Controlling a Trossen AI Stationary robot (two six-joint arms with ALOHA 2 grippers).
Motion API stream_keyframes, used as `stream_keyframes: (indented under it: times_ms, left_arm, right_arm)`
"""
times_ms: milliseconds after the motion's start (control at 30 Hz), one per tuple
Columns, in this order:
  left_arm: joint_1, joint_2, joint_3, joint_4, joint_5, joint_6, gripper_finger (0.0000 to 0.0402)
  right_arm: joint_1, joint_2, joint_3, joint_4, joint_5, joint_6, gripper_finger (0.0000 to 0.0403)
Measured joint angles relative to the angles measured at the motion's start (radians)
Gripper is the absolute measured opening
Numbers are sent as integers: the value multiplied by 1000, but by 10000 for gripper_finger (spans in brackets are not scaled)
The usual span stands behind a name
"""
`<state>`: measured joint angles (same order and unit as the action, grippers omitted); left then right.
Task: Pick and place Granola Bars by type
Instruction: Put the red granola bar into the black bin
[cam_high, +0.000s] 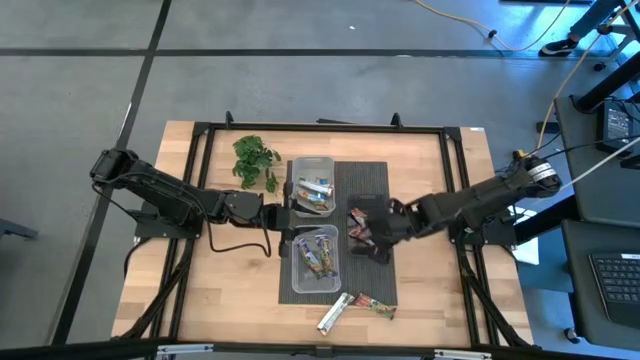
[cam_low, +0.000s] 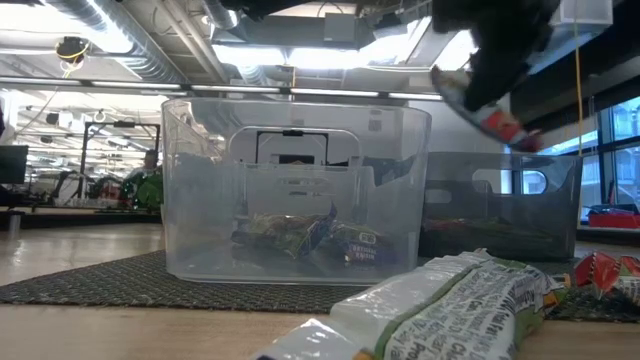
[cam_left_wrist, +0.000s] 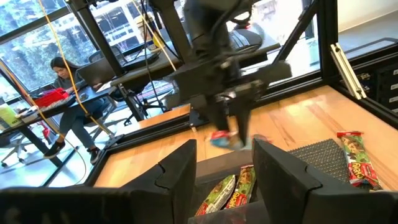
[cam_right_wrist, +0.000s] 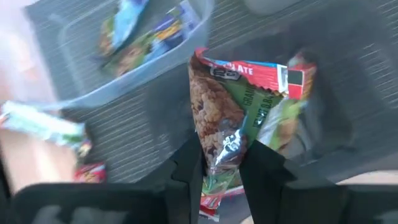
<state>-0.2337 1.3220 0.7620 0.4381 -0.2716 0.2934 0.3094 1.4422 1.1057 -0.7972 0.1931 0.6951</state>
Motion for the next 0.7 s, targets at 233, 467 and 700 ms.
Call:
stream_keyframes:
  times_ms: [233, 467, 700]
  left_arm:
    - [0, 0, 0, 0, 0, 1, 152]
    - [0, 0, 0, 0, 0, 1, 149]
    - [0, 0, 0, 0, 0, 1, 150]
  right_arm:
    - [-102, 0, -79, 55, 3, -81, 98]
    - [-132, 0, -183, 191, 0, -107, 98]
    - [-136, 1, -235, 267, -2, -151, 98]
